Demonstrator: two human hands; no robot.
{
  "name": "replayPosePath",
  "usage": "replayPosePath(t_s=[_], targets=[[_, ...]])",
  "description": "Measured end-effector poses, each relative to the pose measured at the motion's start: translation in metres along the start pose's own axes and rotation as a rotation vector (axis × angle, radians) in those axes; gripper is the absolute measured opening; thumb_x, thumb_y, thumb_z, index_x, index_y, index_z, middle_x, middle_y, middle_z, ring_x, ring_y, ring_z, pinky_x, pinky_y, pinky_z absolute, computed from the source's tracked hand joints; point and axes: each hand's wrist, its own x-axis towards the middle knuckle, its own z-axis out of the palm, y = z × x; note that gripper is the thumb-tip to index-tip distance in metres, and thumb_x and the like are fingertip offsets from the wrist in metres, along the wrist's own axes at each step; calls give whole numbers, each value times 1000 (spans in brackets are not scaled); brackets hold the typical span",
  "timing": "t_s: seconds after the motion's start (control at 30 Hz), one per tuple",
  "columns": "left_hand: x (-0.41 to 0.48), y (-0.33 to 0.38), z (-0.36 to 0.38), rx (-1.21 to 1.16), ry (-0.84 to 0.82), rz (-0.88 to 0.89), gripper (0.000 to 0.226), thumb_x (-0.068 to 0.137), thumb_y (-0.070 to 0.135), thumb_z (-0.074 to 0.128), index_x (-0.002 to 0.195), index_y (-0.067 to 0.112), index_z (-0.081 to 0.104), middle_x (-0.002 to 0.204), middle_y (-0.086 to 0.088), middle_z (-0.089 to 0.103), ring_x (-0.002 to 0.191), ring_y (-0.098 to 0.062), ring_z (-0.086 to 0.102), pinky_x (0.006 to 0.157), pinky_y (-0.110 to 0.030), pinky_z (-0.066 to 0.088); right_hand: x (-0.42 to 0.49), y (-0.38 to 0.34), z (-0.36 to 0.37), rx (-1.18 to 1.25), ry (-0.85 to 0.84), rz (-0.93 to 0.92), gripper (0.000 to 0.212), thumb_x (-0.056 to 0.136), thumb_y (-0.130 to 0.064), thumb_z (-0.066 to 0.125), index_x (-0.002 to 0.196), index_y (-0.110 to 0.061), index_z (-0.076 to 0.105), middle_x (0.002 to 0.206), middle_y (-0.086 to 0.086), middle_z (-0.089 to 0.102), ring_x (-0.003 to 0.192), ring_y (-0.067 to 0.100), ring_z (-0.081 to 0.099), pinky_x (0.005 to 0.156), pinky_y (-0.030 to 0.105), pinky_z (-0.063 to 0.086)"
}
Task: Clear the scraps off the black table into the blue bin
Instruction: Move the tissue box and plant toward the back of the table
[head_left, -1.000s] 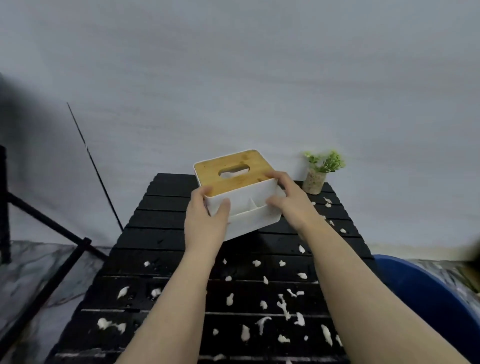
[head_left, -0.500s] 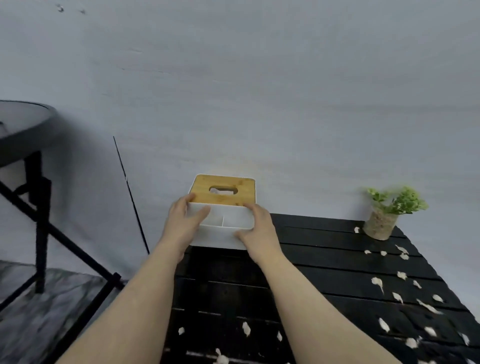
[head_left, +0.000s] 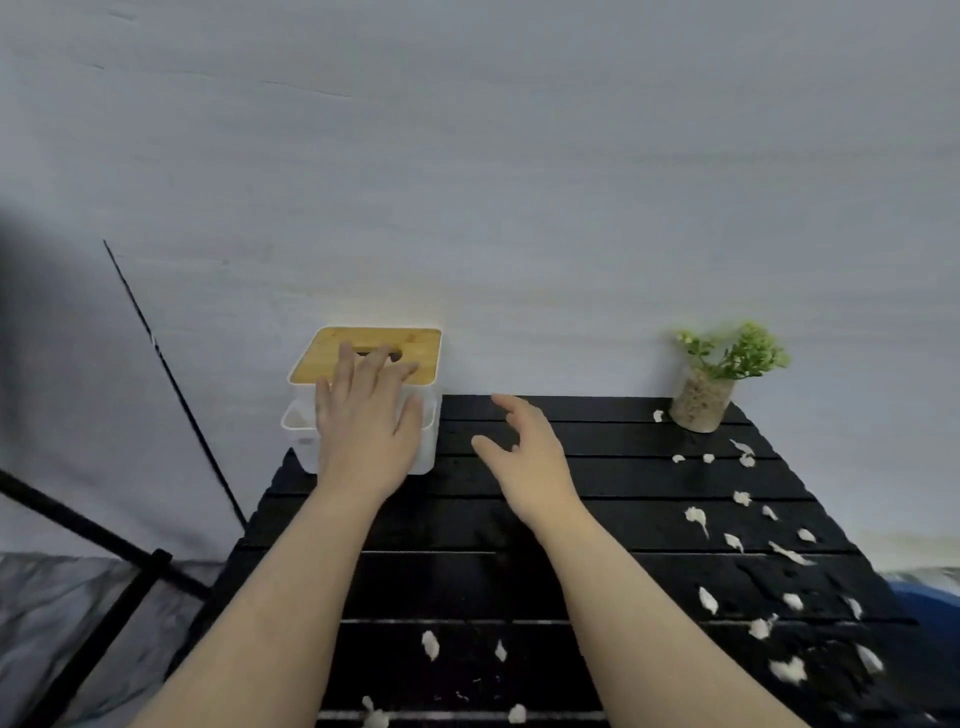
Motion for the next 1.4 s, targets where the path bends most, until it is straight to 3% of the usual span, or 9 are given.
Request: replayPosePath(t_s=[0.1, 0.27, 0.43, 0.63, 0.83, 0.97, 1.1, 1.27, 1.4], targets=[[2, 34, 20, 49, -65, 58, 43, 95, 32, 36, 136, 21, 40, 152, -2, 31, 146, -25, 6, 117, -48, 10, -9, 14, -49, 8, 141, 25, 45, 88, -21, 59, 130, -24, 47, 131, -9, 47, 123, 6, 43, 103, 26, 36], [9, 17, 40, 106, -103, -58, 48, 96, 28, 33, 138, 4, 37, 147, -16, 38, 141, -32, 22, 116, -47, 16, 1, 42, -140, 5, 434, 143, 49, 88, -24, 60, 133, -22, 42, 134, -2, 49, 119, 10, 46, 93, 25, 37], [8, 11, 50, 89, -71, -34, 46, 96, 22, 35, 137, -1, 37, 145, -20, 38, 139, -35, 24, 117, -46, 16, 34, 62, -168, -9, 498, 215, 72, 85, -26, 65, 144, -17, 26, 148, 4, 32, 134, 21, 34, 108, 42, 35], [7, 7, 57, 127, -34, -34, 47, 96, 25, 32, 136, 0, 38, 142, -21, 40, 136, -36, 27, 116, -48, 18, 65, 74, -174, 76, 624, 241, 87, 79, -20, 71, 146, -17, 15, 144, 8, 37, 129, 25, 41, 104, 41, 40], [7, 6, 58, 81, -18, -44, 59, 92, 36, 20, 137, 3, 37, 145, -17, 38, 139, -32, 24, 117, -44, 14, 83, 86, -176, 51, 624, 343, 94, 78, -19, 72, 147, -19, 9, 132, 13, 51, 116, 31, 53, 88, 37, 46], [5, 8, 57, 63, -8, -50, 63, 90, 38, 15, 139, 5, 36, 147, -14, 37, 139, -29, 23, 118, -42, 11, 88, 88, -176, -2, 605, 342, 86, 82, -15, 68, 146, -18, 10, 107, 4, 51, 70, 17, 55, 52, 21, 40], [4, 14, 55, 57, -17, -62, 60, 92, 36, 15, 140, 6, 34, 148, -12, 36, 140, -27, 21, 118, -41, 11, 88, 86, -175, 48, 655, 288, 89, 76, -22, 74, 143, -21, 15, 118, 9, 57, 106, 29, 57, 79, 36, 49], [3, 16, 47, 10, -57, -91, 48, 99, 29, 22, 142, 8, 30, 151, -9, 31, 141, -25, 17, 119, -39, 9, 83, 48, -134, 76, 439, 147, 90, 75, -23, 76, 143, -24, 17, 109, -2, 52, 95, 17, 51, 74, 29, 42], [4, 17, 39, 3, -126, -76, 58, 94, 37, 13, 144, 10, 25, 153, -6, 27, 142, -22, 14, 117, -33, 5, 78, 23, -66, 104, 177, 104, 94, 72, -23, 79, 144, -23, 18, 110, -3, 52, 97, 14, 51, 77, 26, 40]])
